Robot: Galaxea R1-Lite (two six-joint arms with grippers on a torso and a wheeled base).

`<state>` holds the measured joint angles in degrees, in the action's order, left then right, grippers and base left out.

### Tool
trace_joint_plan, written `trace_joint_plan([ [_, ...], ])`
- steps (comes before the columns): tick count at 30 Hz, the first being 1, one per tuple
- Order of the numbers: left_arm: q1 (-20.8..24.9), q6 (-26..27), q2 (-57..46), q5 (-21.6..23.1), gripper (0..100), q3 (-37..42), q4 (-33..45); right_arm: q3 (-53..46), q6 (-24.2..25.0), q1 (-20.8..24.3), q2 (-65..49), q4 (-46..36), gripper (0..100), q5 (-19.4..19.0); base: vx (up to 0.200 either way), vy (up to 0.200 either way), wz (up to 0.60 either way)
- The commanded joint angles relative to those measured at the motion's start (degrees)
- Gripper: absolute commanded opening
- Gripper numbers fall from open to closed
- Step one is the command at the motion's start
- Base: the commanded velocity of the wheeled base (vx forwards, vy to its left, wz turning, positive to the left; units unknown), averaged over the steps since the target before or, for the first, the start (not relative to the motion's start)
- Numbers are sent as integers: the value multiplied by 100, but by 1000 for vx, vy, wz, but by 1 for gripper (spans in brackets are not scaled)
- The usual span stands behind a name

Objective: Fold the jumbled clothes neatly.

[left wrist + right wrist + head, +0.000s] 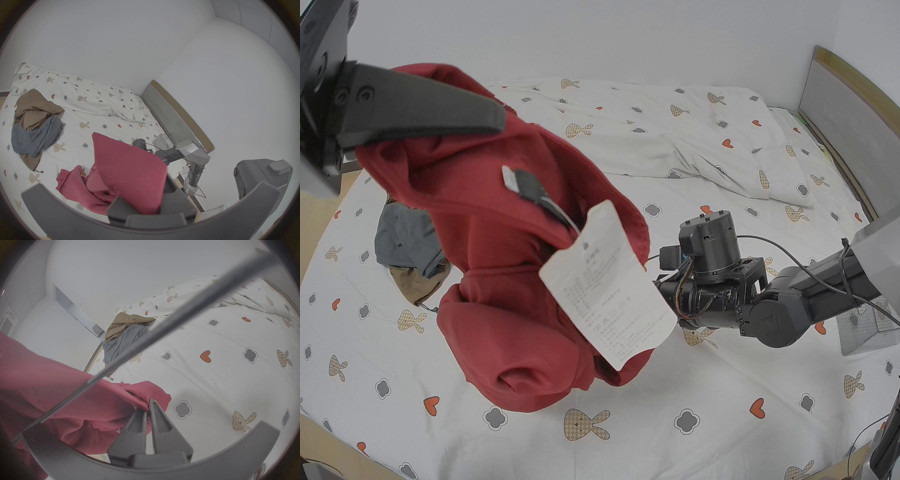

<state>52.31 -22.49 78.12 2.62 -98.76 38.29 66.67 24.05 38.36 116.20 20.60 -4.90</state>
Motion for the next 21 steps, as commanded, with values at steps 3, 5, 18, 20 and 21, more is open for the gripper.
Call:
trace_joint_plan([
  [3,-1,-10,-25,2,0,32,12,-5,29,-13,-54,-4,0,7,0,0,0],
  [5,-1,-10,-25,-7,0,49,12,-31,29,-48,-89,-4,0,15,0,0,0],
  [18,-37,-1,-16,-34,0,515,-41,-532,3,-1208,-3270,-1287,0,-28,0,0,0],
  [20,-37,-1,37,-34,0,506,-76,-541,3,-1314,-3622,-1436,0,-28,0,0,0],
  [21,-37,-1,37,-34,0,506,-76,-541,3,-1314,-3622,-1436,0,-28,0,0,0],
])
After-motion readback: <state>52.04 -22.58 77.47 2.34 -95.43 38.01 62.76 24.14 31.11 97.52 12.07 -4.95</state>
